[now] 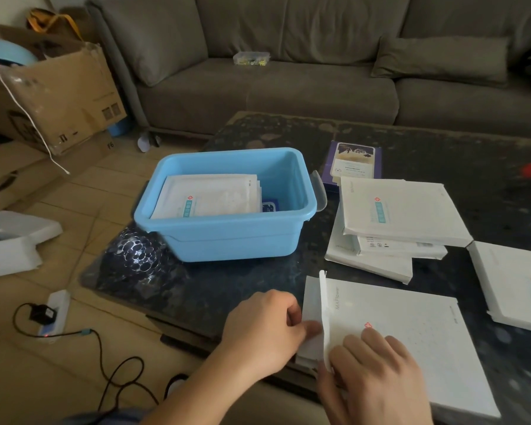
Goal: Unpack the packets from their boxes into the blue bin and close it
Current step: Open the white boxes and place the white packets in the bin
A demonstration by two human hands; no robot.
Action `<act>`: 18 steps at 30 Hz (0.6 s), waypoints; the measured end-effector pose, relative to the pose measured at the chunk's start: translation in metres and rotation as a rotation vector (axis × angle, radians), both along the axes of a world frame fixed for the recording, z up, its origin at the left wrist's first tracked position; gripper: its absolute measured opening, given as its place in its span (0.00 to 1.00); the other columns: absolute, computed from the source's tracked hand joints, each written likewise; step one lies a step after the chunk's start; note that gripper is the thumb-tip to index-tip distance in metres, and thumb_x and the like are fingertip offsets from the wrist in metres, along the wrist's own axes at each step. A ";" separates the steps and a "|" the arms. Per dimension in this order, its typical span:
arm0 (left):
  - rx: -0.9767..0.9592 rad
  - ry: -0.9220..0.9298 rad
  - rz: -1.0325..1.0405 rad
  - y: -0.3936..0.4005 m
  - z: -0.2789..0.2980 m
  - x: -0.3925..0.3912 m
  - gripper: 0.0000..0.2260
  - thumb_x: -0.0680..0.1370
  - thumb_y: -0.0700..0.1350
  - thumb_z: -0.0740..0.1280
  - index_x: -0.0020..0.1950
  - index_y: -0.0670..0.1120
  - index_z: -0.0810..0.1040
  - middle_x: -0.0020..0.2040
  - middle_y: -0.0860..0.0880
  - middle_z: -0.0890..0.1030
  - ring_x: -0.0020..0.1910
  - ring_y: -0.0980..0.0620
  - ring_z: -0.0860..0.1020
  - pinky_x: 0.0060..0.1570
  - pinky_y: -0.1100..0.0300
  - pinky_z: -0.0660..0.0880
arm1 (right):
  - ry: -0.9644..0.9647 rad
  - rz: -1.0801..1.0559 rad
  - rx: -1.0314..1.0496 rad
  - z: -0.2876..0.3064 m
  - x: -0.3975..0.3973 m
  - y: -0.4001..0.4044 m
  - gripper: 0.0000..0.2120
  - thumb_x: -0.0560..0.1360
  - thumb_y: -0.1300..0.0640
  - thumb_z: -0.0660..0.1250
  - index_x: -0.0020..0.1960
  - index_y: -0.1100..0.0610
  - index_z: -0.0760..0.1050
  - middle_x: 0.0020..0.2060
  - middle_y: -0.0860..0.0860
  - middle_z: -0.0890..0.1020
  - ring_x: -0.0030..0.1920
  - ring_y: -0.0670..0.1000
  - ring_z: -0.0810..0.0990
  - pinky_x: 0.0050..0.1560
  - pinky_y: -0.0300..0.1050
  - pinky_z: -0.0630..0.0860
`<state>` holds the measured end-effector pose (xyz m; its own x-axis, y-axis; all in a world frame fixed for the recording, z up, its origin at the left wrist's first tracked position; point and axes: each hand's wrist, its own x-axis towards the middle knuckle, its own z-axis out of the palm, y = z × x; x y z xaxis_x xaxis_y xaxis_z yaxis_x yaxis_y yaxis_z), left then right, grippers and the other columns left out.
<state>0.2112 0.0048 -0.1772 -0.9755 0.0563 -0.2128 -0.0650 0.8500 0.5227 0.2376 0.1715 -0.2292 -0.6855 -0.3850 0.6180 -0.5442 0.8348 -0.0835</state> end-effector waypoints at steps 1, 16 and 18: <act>0.002 -0.002 0.002 0.001 0.000 0.000 0.16 0.74 0.64 0.68 0.42 0.52 0.77 0.30 0.55 0.77 0.30 0.57 0.73 0.37 0.59 0.76 | 0.003 0.000 -0.001 0.000 0.000 0.000 0.14 0.59 0.56 0.70 0.24 0.54 0.64 0.23 0.52 0.65 0.25 0.57 0.68 0.26 0.46 0.67; 0.545 -0.194 0.116 -0.036 0.012 -0.010 0.16 0.76 0.41 0.70 0.29 0.45 0.70 0.26 0.55 0.67 0.26 0.61 0.69 0.29 0.71 0.67 | 0.000 0.015 -0.037 0.003 0.000 0.001 0.14 0.62 0.55 0.68 0.24 0.54 0.64 0.23 0.51 0.65 0.25 0.56 0.67 0.28 0.45 0.71; 0.769 -0.231 0.212 -0.048 0.016 -0.008 0.16 0.74 0.37 0.69 0.29 0.45 0.69 0.29 0.51 0.71 0.30 0.58 0.74 0.30 0.68 0.70 | 0.006 0.022 -0.039 0.003 0.000 0.001 0.13 0.62 0.54 0.68 0.25 0.54 0.65 0.23 0.51 0.65 0.25 0.56 0.67 0.29 0.45 0.72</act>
<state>0.2029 -0.0431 -0.1617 -0.9180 0.0875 -0.3867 -0.3610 0.2189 0.9065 0.2380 0.1728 -0.2265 -0.6736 -0.3753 0.6367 -0.5626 0.8191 -0.1124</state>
